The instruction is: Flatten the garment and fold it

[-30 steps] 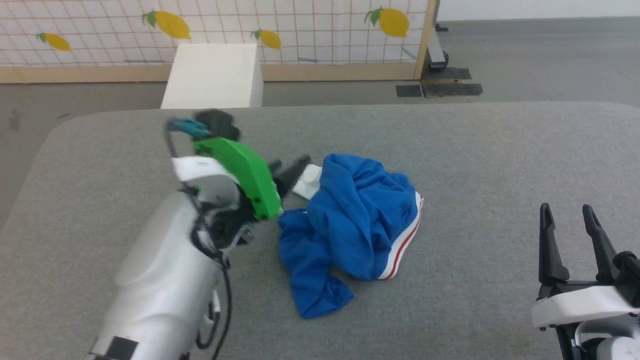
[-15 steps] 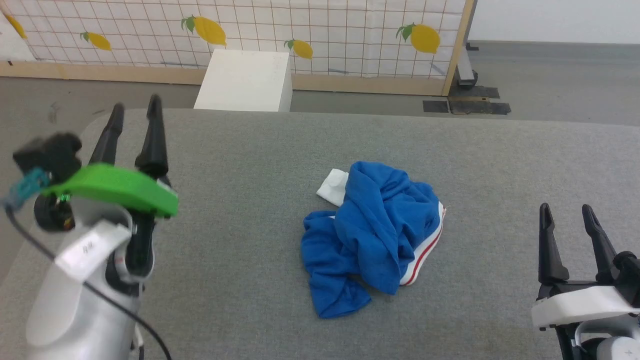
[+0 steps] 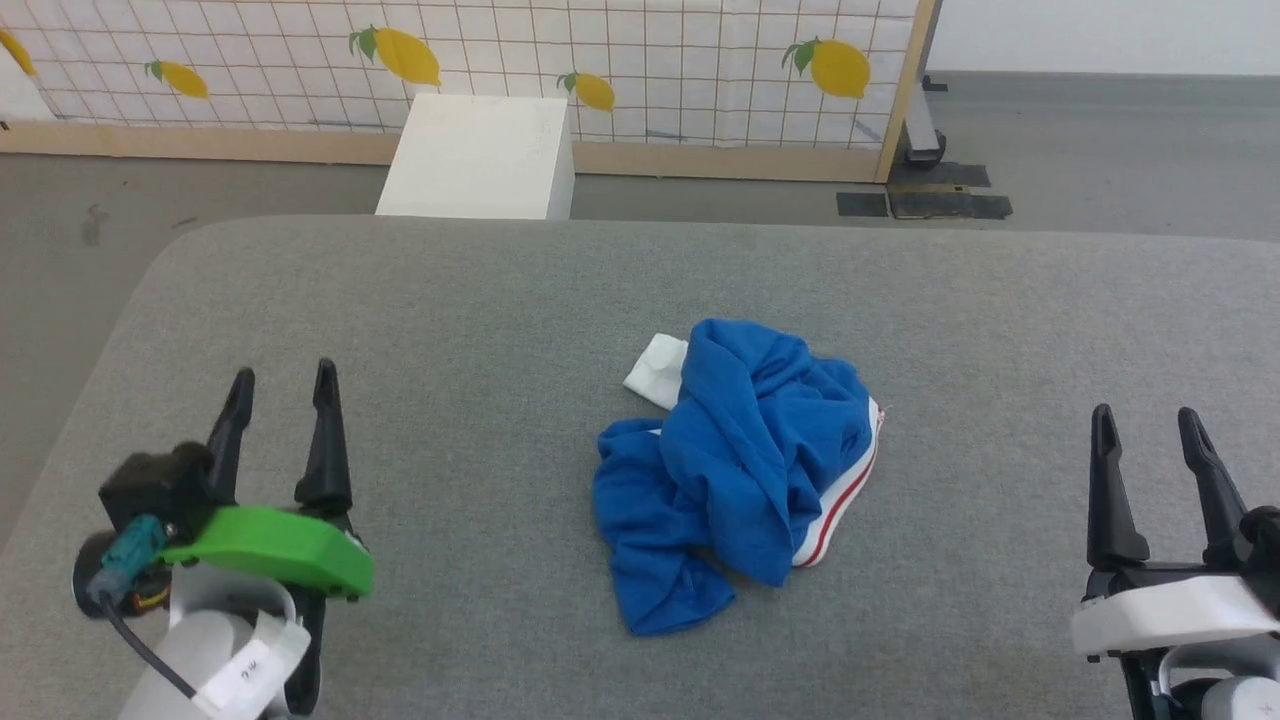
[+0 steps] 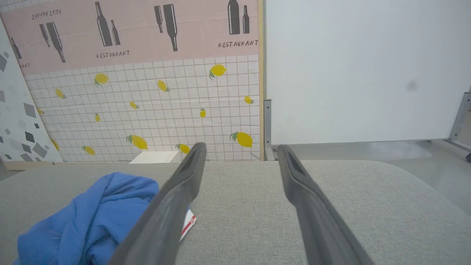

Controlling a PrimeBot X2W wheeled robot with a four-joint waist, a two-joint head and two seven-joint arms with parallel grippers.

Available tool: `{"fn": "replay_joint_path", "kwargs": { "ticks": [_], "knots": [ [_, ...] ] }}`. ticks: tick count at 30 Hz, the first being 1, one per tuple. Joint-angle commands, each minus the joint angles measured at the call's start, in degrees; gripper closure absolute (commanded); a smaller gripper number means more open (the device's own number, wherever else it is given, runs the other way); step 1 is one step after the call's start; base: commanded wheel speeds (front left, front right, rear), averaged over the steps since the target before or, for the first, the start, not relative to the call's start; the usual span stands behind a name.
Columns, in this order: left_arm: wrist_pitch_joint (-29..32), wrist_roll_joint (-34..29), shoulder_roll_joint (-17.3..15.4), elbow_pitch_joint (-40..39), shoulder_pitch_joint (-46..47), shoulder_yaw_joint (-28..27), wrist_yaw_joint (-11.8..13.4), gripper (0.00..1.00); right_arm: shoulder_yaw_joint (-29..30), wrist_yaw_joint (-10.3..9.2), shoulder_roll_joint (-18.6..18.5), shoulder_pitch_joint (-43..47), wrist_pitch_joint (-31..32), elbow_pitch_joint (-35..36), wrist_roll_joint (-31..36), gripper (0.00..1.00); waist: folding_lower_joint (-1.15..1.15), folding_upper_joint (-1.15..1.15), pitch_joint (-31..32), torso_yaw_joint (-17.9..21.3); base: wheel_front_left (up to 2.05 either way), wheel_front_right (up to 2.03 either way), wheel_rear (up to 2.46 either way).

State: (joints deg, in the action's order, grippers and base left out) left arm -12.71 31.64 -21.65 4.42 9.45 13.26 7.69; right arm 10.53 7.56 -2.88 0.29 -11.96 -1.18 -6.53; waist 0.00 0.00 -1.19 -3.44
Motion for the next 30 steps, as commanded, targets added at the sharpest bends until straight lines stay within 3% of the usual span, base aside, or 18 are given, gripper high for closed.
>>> {"fn": "replay_joint_path", "kwargs": {
  "ticks": [1, 16, 30],
  "knots": [
    [-0.3, -0.2, -0.1, -0.3, -1.5, 0.3, 0.3, 0.0, 0.0, -0.08, 0.0, 1.0, -0.5, 0.0, 0.1, 0.0, 0.0, 0.0, -0.1, 0.2, 0.0, 0.0, 0.0],
    [-0.2, 1.3, 1.7, 0.5, -6.0, 2.2, -0.2, 0.0, -1.0, -0.08, 0.0, 2.4, -1.2, -2.2, -1.2, 0.0, 0.0, 0.0, -0.3, 0.0, 0.0, 0.0, 0.0],
    [0.3, 0.2, 0.7, 0.1, -6.0, 3.2, 0.5, 0.0, -1.5, -0.08, 0.0, 2.3, 0.1, -2.7, -0.9, 0.0, 0.0, 0.0, -0.1, -0.2, 0.0, 0.0, 0.0]
  ]
}}
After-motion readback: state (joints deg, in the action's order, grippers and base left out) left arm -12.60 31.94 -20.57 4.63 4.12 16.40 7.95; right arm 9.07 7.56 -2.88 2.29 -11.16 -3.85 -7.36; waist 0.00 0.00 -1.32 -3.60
